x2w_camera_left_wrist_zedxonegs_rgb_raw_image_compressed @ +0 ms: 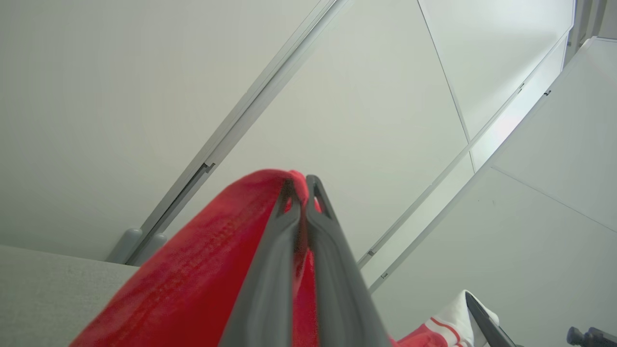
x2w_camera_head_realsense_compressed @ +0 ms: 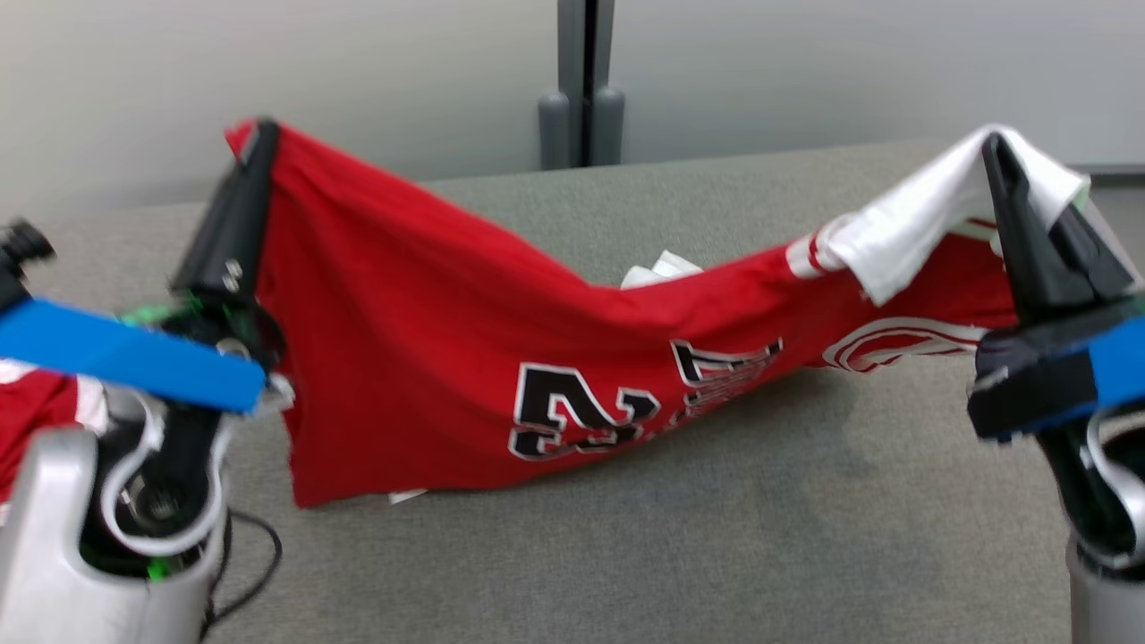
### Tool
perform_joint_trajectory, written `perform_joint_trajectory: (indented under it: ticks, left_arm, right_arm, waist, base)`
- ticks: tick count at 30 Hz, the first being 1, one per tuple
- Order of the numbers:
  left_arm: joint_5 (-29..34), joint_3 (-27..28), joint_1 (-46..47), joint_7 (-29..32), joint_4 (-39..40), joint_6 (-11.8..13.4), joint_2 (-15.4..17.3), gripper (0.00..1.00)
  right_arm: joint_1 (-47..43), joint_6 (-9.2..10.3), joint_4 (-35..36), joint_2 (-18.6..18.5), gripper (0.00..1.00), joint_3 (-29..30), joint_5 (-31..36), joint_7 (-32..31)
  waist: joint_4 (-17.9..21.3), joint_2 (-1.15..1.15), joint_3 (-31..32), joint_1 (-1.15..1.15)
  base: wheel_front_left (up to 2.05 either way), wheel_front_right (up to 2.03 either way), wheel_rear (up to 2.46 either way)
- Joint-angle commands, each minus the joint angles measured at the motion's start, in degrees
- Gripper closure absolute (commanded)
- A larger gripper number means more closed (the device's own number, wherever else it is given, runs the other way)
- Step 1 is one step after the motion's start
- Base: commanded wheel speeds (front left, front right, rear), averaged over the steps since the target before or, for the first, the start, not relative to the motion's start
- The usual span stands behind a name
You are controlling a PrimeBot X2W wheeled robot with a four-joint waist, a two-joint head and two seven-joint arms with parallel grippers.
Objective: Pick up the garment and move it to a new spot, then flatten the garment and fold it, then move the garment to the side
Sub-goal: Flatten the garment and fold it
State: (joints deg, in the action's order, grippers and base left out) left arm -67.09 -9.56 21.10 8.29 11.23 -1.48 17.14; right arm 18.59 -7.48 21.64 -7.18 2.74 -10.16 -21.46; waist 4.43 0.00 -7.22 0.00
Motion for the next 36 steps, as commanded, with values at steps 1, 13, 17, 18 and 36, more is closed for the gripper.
perform_joint_trajectory:
  ticks: [1,13,17,18,36]
  left_arm:
    - [-0.2,0.5,2.5,0.4,-0.7,0.4,0.2,1.00]
    - [11.1,1.7,34.6,-4.7,-18.9,-0.1,4.2,1.00]
    - [16.6,0.3,43.6,-10.9,-24.3,-2.6,4.5,1.00]
    - [17.6,-0.1,45.3,-12.4,-25.4,-3.3,4.4,1.00]
    - [17.4,-11.7,31.1,-21.8,-36.4,-6.1,6.4,1.00]
  right_arm:
    - [2.5,-0.03,-1.4,-0.4,1.00,-0.2,-1.4,-0.7]
    - [40.0,-0.02,-31.5,-0.9,1.00,-4.6,-1.8,13.9]
    - [50.3,-0.02,-39.9,-0.6,1.00,-6.5,1.8,23.9]
    - [52.4,-0.02,-41.4,-0.6,1.00,-6.7,2.3,26.1]
    - [37.3,-0.02,-53.8,-3.0,1.00,-16.2,-11.2,23.5]
  waist:
    - [-0.1,0.00,-1.2,0.00]
    - [4.3,0.00,-16.7,0.00]
    - [4.5,0.00,-18.4,0.00]
    - [4.4,0.00,-18.4,0.00]
    - [3.8,0.00,-17.9,0.00]
  base:
    - [0.00,0.00,0.00]
    - [0.00,0.00,0.00]
    - [0.00,0.00,0.00]
    - [0.00,0.00,0.00]
    - [0.00,0.00,0.00]
